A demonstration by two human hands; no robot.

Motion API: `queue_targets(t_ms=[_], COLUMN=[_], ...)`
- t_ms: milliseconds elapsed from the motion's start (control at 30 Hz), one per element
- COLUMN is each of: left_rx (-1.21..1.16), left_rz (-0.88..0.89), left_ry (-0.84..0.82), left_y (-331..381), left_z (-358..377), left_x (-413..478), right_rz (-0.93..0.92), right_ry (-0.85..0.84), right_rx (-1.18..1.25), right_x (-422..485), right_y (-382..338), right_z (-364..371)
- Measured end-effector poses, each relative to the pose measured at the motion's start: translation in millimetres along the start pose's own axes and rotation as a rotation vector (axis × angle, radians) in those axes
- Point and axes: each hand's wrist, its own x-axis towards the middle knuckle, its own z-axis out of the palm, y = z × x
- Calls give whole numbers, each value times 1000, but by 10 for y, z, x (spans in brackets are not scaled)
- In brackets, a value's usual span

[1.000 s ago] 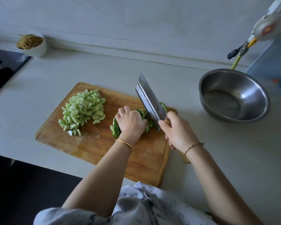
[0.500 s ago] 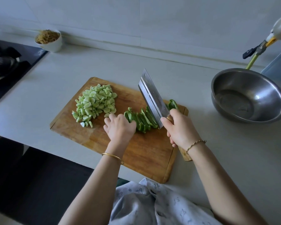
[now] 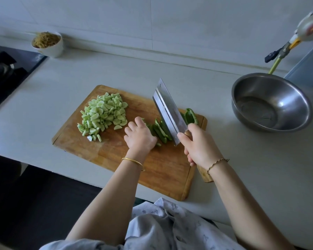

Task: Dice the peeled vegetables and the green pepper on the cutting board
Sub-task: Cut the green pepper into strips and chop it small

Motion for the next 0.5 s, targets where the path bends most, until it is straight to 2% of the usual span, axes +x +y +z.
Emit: queue_targets(t_ms=[267,500], left_rx=[144,226], left_rz=[161,126], left_ry=[-31,-9], left_y=[-303,-395], left_z=[-191,-161], left_x=[100,54], right_rz=[30,84], right_ry=[-50,-71], right_rx=[95,150], right_x=[12,66], right_y=[-40,97], right_z=[269,572])
